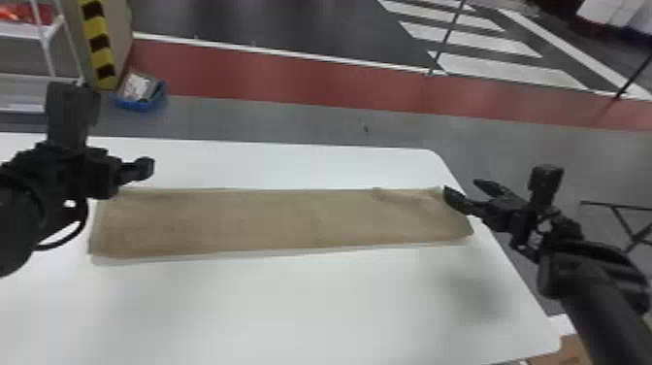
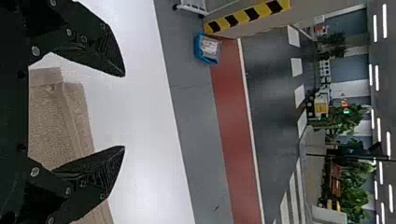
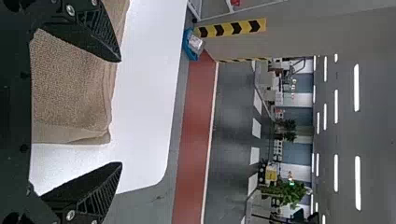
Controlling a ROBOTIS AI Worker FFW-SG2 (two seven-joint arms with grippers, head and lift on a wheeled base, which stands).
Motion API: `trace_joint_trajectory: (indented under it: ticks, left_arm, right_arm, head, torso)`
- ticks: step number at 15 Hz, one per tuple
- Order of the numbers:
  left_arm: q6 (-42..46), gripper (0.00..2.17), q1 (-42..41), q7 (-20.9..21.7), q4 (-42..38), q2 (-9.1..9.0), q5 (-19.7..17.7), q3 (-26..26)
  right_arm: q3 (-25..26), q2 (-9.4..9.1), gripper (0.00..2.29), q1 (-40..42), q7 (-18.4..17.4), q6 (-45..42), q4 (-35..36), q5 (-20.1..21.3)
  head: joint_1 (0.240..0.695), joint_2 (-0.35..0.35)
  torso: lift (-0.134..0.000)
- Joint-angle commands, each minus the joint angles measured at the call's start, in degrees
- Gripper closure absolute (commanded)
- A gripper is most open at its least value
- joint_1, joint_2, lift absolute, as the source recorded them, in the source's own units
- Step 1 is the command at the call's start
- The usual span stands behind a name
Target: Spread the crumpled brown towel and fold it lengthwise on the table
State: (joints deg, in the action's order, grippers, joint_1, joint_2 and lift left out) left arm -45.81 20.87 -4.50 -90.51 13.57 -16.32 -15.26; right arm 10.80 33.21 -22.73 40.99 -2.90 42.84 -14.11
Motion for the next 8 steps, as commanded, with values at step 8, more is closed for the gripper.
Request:
trace_joint_trajectory:
  ticks: [8]
  left_arm:
    - [-8.5, 0.14, -11.4, 0.6, -13.0, 2.33, -4.2, 7.6]
  right_arm:
    - [1.7, 2.21, 0.07, 2.8, 2.9, -0.5, 0.8, -1.7]
  head:
    - [0.695, -0.315]
  torso:
    - [-0.123]
